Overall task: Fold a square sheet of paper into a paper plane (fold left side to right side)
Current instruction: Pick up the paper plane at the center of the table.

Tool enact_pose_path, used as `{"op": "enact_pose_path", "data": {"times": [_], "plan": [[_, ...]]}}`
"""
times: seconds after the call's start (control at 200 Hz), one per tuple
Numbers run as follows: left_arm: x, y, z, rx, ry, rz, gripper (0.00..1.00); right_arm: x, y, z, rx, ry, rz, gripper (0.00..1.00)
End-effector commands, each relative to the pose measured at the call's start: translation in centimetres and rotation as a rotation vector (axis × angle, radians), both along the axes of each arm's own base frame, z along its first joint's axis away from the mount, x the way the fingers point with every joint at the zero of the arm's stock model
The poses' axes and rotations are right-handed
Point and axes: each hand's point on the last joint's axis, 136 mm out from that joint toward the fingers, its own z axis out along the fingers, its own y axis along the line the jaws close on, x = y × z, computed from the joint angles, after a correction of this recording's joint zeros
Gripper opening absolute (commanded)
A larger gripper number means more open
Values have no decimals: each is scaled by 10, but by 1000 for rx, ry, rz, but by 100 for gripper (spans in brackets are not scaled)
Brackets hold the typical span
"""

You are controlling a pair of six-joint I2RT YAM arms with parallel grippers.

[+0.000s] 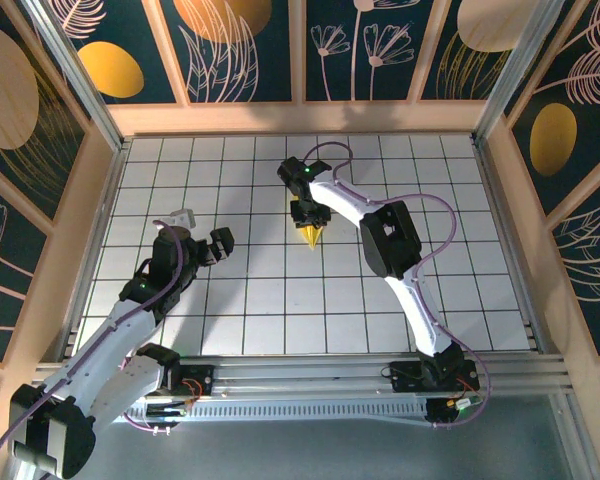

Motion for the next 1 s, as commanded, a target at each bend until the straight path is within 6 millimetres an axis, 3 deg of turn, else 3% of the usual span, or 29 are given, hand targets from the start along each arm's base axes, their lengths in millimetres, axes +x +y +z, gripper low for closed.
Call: {"op": "enact_pose_path", "data": {"times": [0.0,0.56,0.996], "plan": [[3,3,11,2,-13,20,99,0,1,38,6,-55,16,38],[8,1,18,-10,-16,21,99,-6,3,46,19,-51,35,39],[9,1,17,-11,-11,23,99,-13,-5,37,-50,-32,76,28]]}}
